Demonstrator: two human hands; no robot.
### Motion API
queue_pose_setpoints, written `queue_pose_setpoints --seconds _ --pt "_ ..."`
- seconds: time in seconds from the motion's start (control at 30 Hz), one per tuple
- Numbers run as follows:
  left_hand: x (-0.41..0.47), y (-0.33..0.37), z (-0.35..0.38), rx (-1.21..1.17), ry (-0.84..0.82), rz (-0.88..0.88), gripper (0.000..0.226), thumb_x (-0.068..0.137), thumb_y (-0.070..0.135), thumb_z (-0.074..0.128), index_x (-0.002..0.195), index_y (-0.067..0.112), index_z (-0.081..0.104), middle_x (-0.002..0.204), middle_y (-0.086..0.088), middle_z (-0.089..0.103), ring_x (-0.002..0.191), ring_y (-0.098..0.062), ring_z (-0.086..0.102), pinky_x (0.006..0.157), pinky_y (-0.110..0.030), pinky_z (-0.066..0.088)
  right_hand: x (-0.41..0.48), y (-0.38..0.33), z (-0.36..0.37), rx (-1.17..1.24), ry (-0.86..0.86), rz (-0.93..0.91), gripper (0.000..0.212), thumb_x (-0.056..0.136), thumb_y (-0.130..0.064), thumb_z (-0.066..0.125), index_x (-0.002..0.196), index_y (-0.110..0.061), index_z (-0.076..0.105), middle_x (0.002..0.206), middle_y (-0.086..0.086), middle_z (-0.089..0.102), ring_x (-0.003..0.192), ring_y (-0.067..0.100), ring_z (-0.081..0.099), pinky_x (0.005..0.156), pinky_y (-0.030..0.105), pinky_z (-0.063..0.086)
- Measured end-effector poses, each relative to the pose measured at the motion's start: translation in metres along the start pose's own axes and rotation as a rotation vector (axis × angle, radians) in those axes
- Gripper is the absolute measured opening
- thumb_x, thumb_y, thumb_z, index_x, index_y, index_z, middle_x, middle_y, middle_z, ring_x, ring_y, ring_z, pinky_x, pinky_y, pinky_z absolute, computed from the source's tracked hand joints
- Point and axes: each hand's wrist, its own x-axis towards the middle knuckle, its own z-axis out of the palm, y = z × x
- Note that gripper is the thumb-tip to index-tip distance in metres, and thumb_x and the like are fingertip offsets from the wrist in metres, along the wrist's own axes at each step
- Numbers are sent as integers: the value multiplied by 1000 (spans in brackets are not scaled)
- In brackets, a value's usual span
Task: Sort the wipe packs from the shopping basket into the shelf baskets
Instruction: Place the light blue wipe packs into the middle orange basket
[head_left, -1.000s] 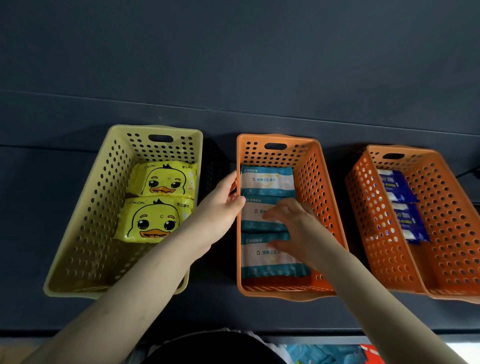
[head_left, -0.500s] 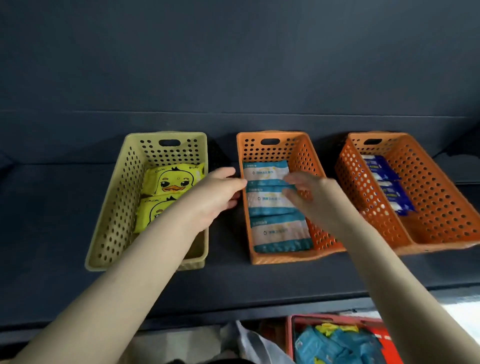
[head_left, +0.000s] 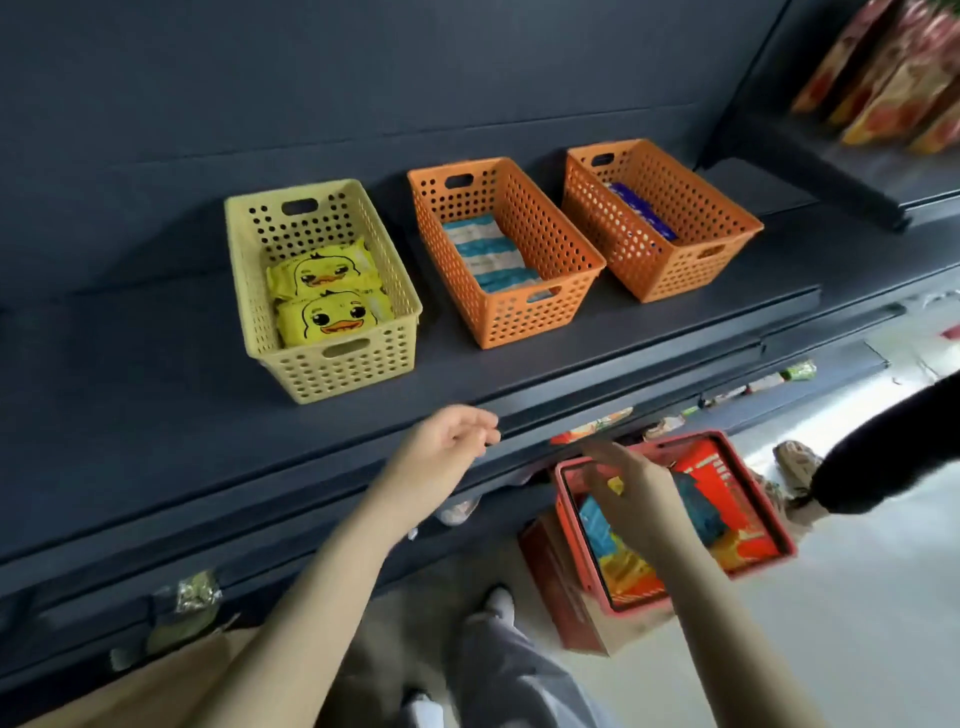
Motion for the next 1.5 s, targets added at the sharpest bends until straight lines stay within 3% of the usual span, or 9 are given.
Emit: queue_pose_setpoints --seconds 0.27,0.4,0.6,0.77,0.9,1.07,1.1,1.2,1.5 --pt "17 -105 95 122 -179 -281 20 97 9 47 93 20 62 93 5 67 90 -17 60 88 -27 47 -72 117 31 9 -151 436 29 88 -15 61 117 -15 67 112 2 72 104 23 66 89 31 49" --pt "41 -114 148 182 -268 -382 17 98 7 46 106 9 61 93 -1 62 81 -9 55 66 -8 41 -67 172 13 22 -169 531 29 90 -10 58 118 -9 66 115 7 70 103 27 65 81 24 43" --pt "99 -117 239 256 -278 -519 16 100 17 44 102 12 59 97 -3 62 71 -8 52 56 -15 38 -23 271 -29 64 -207 613 23 93 -10 57 111 -8 70 112 12 70 105 30 63 77 25 39" --pt "149 -138 302 378 -343 -631 22 97 20 49 78 17 58 94 -8 66 83 -18 55 80 -29 44 45 361 -38 249 -271 734 20 95 -16 52 98 -7 69 98 9 67 89 29 60 78 32 48" --pt "188 -159 335 442 -391 -704 15 93 22 51 86 16 63 92 -6 67 89 -21 60 91 -38 48 91 415 -21 221 -301 778 25 93 -14 48 90 1 67 89 14 64 91 33 60 78 40 49" --pt "259 -197 378 455 -414 -743 14 97 25 49 104 21 60 104 -1 61 96 -16 56 85 -30 42 132 488 37 233 -323 836 19 91 -22 46 83 -10 58 80 6 59 81 26 58 56 28 38" --pt "274 -211 386 462 -421 -745 17 98 25 48 109 20 59 109 -3 60 99 -17 56 86 -30 42 138 499 49 253 -289 840 15 92 -26 49 93 -14 58 88 4 60 85 24 57 60 27 43" --pt "315 -255 406 512 -356 -746 36 99 22 50 131 6 53 130 -8 56 119 -23 53 94 -26 38 151 532 79 248 -181 823 42 92 -38 54 127 -16 54 124 7 59 111 30 57 90 36 48" --pt "335 -347 445 442 -43 -864 59 94 26 58 146 10 33 144 -14 45 130 -31 46 109 -39 36 159 568 126 55 -160 776 56 95 -49 47 140 -16 42 140 14 43 129 39 35 108 45 32"
